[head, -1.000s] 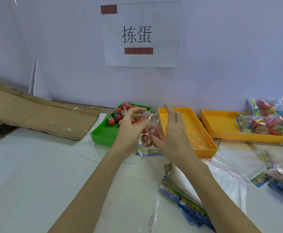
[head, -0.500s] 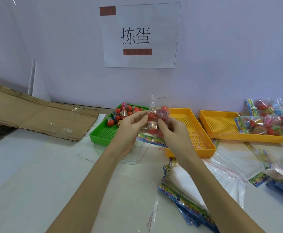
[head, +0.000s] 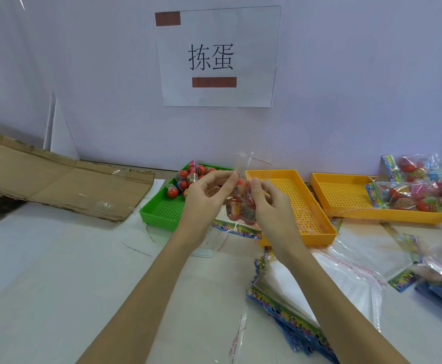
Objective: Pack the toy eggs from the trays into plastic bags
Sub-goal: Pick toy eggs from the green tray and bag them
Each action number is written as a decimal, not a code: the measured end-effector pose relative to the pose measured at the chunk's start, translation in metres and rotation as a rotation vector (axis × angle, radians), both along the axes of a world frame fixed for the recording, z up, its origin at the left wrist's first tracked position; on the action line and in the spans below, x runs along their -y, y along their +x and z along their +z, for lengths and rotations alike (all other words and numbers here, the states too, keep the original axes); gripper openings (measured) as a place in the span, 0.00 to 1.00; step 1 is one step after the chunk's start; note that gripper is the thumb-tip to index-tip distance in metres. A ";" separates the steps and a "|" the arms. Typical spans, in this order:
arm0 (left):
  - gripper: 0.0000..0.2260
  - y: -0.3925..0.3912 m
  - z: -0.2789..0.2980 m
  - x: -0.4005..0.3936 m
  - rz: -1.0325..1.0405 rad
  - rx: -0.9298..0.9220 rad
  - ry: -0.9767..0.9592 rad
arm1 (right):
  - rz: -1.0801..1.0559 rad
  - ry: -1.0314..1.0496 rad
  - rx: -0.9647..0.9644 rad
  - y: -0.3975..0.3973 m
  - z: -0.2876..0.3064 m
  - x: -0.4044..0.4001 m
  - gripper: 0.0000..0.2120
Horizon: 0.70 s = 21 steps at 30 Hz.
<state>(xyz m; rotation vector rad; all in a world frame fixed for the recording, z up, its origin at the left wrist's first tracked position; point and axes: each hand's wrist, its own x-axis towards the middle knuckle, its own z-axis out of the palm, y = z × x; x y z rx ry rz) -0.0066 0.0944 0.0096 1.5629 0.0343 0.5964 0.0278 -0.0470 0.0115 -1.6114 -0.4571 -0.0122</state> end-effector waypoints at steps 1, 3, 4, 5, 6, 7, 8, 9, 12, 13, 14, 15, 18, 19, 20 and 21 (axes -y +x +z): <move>0.08 0.001 -0.001 0.001 0.045 0.014 0.004 | -0.008 -0.018 -0.003 0.001 0.001 0.000 0.16; 0.05 0.003 -0.003 0.001 0.114 0.026 -0.002 | -0.026 -0.077 0.015 0.001 0.002 0.002 0.21; 0.05 0.004 -0.004 0.001 0.133 0.028 -0.018 | -0.042 -0.114 0.039 0.002 0.002 0.002 0.24; 0.04 0.004 -0.004 0.001 0.142 0.026 -0.046 | -0.062 -0.142 0.059 0.002 0.002 0.003 0.26; 0.05 0.005 -0.004 0.001 0.137 0.020 -0.090 | -0.082 -0.155 0.063 0.003 0.001 0.003 0.27; 0.05 0.005 -0.004 0.001 0.117 0.012 -0.148 | -0.095 -0.150 0.050 0.003 0.001 0.003 0.27; 0.05 0.005 -0.004 0.002 0.089 0.004 -0.206 | -0.095 -0.134 0.027 0.003 0.001 0.003 0.25; 0.04 0.006 -0.004 0.003 0.071 0.000 -0.245 | -0.080 -0.117 0.005 0.003 0.001 0.003 0.23; 0.02 0.007 -0.006 0.004 0.104 0.007 -0.235 | 0.012 -0.075 -0.003 0.001 0.003 0.003 0.15; 0.02 0.007 -0.006 0.003 0.111 0.013 -0.238 | 0.028 -0.073 -0.001 0.001 0.004 0.003 0.14; 0.03 0.006 -0.005 0.003 0.104 0.018 -0.253 | 0.030 -0.085 0.013 0.000 0.004 0.003 0.15; 0.03 0.006 -0.005 0.002 0.085 0.020 -0.265 | 0.019 -0.112 0.036 0.001 0.003 0.003 0.14; 0.06 0.005 -0.004 0.002 0.058 0.008 -0.241 | -0.009 -0.185 0.074 0.000 0.001 0.004 0.14; 0.05 0.004 -0.005 0.003 0.078 0.005 -0.233 | 0.011 -0.174 0.062 0.000 0.001 0.004 0.13; 0.05 0.004 -0.005 0.002 0.101 0.000 -0.233 | 0.034 -0.138 0.034 0.000 0.002 0.003 0.12; 0.04 0.004 -0.004 0.001 0.116 -0.011 -0.237 | 0.050 -0.088 -0.002 0.000 0.004 0.003 0.10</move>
